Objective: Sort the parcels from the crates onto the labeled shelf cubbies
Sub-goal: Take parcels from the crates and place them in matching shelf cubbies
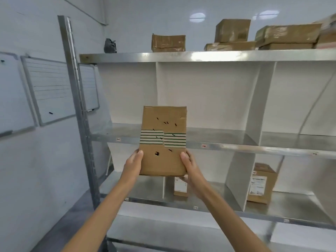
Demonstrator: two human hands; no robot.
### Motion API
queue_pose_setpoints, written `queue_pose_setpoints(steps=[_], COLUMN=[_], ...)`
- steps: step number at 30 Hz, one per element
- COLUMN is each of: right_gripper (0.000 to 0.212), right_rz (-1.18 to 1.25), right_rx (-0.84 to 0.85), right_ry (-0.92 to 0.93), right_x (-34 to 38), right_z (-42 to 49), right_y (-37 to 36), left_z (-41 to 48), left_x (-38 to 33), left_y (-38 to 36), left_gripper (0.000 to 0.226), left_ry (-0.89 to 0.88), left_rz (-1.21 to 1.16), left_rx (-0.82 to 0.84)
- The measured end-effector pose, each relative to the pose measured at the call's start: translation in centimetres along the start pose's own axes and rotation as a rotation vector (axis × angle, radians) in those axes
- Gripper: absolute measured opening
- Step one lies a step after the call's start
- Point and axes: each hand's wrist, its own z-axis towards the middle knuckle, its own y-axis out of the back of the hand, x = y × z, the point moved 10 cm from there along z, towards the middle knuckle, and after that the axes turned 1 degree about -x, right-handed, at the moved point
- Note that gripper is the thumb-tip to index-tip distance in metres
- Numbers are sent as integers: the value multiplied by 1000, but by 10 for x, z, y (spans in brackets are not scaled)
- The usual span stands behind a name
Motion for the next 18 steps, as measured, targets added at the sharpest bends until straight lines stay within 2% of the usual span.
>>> queue_pose_setpoints(steps=[3,6,8,10,14,16,18], right_gripper=[65,57,53,52,46,42,47], right_rz=[-21,112,143,155,176,166,105], right_rx=[-81,-80,-11,10,-53,-107,-177], right_ry=[93,111,77,47,67,82,97], right_x=[20,38,46,49,52,52,54], right_z=[-17,-35,-48,-60,-74,-77,-82], right_y=[60,115,135,155,195,213,226], left_z=[-7,-20,-30,-34,-30,-39,-51], left_x=[-8,-7,-8,-10,-23,-37,-55], left_y=[-45,-103,-142,-171,-199,-217,-233], left_gripper=[32,34,35,35,35,34,37], left_ry=[15,101,130,117,-43,-79,-104], left_rz=[-167,-401,-425,-335,70,167,210], left_rx=[-63,42,111,113,-15,-26,-11])
